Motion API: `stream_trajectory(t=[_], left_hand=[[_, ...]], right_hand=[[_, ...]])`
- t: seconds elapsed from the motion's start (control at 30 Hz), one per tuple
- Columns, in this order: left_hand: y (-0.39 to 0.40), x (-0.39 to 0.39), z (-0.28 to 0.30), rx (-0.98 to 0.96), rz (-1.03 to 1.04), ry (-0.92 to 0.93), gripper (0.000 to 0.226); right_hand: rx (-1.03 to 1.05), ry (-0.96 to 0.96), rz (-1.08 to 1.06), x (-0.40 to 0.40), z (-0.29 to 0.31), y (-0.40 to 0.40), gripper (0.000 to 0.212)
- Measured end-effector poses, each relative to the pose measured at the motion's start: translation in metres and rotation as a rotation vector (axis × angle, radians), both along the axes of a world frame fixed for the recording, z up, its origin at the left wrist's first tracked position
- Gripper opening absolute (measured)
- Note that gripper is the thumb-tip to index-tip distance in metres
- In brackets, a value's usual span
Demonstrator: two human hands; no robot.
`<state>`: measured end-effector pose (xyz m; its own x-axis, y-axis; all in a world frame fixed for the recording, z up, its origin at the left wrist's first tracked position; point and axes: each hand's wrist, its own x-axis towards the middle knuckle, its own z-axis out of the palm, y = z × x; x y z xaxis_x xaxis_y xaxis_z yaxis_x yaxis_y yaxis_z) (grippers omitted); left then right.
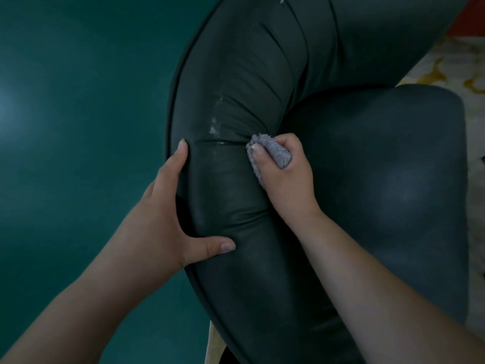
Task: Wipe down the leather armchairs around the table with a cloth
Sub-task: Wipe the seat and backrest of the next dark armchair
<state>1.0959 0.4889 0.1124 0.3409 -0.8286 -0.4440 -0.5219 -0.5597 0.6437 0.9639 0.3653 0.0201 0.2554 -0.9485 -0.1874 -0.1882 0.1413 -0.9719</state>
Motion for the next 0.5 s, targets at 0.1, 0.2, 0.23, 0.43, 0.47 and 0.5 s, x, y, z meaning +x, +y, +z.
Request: stream_trajectory(t=[0.1, 0.2, 0.23, 0.43, 0.47, 0.5], left_hand=[[-0.002, -0.001, 0.002, 0.023, 0.007, -0.016, 0.132], [-0.003, -0.003, 0.002, 0.038, 0.017, -0.032, 0.131], [-0.003, -0.003, 0.002, 0.038, 0.023, -0.029, 0.129], [-0.002, -0.001, -0.001, 0.03, 0.016, -0.026, 0.127], [-0.003, 0.0, -0.002, 0.029, 0.013, -0.032, 0.128], [-0.002, 0.001, -0.002, 0.031, 0.015, -0.035, 0.128]], right_hand=[[0.191, -0.037, -0.021, -0.009, -0.017, -0.005, 0.015], [0.282, 0.028, -0.043, -0.016, -0.026, -0.009, 0.019], [0.232, 0.048, -0.075, -0.016, -0.023, -0.01, 0.019], [-0.323, 0.076, 0.053, 0.019, 0.05, 0.008, 0.029], [-0.414, 0.127, 0.104, 0.029, 0.057, 0.01, 0.029], [-0.498, 0.182, 0.142, 0.037, 0.061, 0.01, 0.027]])
